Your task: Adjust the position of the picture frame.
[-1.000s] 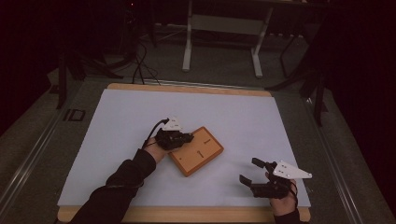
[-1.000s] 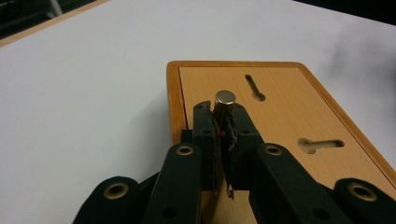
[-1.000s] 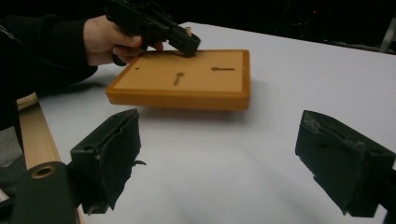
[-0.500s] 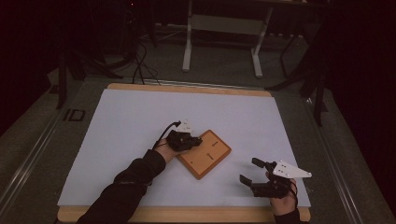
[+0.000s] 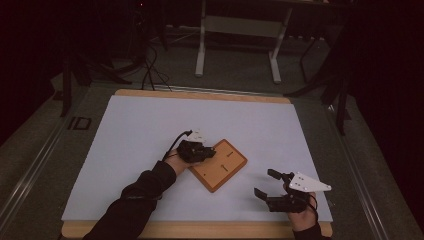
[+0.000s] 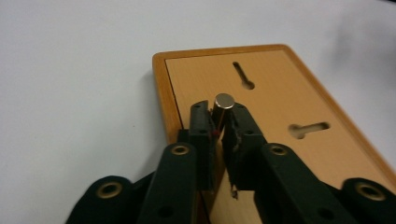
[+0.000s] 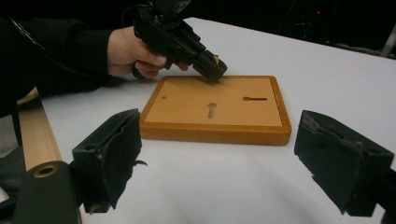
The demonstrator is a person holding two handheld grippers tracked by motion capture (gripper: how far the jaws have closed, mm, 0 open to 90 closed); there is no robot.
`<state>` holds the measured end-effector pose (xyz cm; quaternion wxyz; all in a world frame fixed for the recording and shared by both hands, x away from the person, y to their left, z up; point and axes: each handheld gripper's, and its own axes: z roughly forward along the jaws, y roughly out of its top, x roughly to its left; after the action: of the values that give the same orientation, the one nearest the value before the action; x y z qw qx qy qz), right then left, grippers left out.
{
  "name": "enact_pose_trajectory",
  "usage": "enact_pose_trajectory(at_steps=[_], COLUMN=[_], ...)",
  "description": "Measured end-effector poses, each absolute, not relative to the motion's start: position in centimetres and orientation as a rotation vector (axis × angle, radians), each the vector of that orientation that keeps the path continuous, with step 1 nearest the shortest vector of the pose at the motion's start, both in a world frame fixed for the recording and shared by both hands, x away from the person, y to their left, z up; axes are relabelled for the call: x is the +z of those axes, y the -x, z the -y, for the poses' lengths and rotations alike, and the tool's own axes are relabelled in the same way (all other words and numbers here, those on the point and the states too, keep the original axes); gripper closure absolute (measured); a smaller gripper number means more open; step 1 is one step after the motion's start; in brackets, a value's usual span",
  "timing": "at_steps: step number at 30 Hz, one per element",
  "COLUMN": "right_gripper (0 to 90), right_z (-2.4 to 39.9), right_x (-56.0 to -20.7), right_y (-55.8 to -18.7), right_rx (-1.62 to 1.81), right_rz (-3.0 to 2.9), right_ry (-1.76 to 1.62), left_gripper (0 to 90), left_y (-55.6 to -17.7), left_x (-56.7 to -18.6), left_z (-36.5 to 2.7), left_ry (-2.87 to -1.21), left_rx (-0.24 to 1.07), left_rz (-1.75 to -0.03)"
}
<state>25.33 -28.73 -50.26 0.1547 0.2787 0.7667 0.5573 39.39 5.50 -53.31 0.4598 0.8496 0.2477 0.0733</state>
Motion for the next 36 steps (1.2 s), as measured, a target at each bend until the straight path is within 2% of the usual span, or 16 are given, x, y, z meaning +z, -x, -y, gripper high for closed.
enact_pose_trajectory(at_steps=[2, 4, 12, 14, 23, 26, 27, 32, 35, 36], right_gripper=[14.3, 14.3, 14.9, 14.8, 11.4, 11.5, 12.9, 13.7, 19.5, 28.3], right_z=[28.7, 28.7, 28.3, 28.2, 26.5, 26.0, 25.6, 24.3, 22.9, 22.5], right_x=[-50.2, -49.7, -48.1, -48.0, -46.8, -46.6, -46.6, -46.5, -46.5, -46.7], right_y=[-25.3, -25.2, -25.6, -25.7, -28.6, -29.4, -30.0, -31.3, -32.8, -33.3], right_rx=[1.593, 1.601, 1.58, 1.575, 1.575, 1.602, 1.629, 1.617, 1.586, 1.564], right_rz=[-2.189, -2.18, -2.188, -2.195, -2.215, -2.216, -2.227, -2.249, -2.273, -2.277], right_ry=[-0.796, -0.784, -0.749, -0.747, -0.732, -0.756, -0.738, -0.724, -0.758, -0.771], left_gripper=[77.4, 68.9, 56.3, 56.3, 45.1, 45.0, 41.5, 36.3, 30.6, 29.1], left_y=[-39.1, -38.7, -36.1, -35.2, -31.1, -30.3, -29.7, -28.6, -28.0, -27.8], left_x=[-52.9, -52.5, -50.5, -50.0, -48.3, -48.3, -48.4, -48.8, -49.2, -49.5], left_z=[-5.9, -6.4, -9.0, -9.6, -12.3, -12.7, -12.9, -13.3, -13.5, -13.6], left_ry=[-2.071, -2.056, -1.983, -1.961, -1.908, -1.889, -1.891, -1.887, -1.893, -1.888], left_rx=[0.167, 0.162, 0.167, 0.159, 0.191, 0.176, 0.184, 0.183, 0.197, 0.19], left_rz=[-0.612, -0.62, -0.622, -0.619, -0.617, -0.622, -0.627, -0.64, -0.647, -0.653])
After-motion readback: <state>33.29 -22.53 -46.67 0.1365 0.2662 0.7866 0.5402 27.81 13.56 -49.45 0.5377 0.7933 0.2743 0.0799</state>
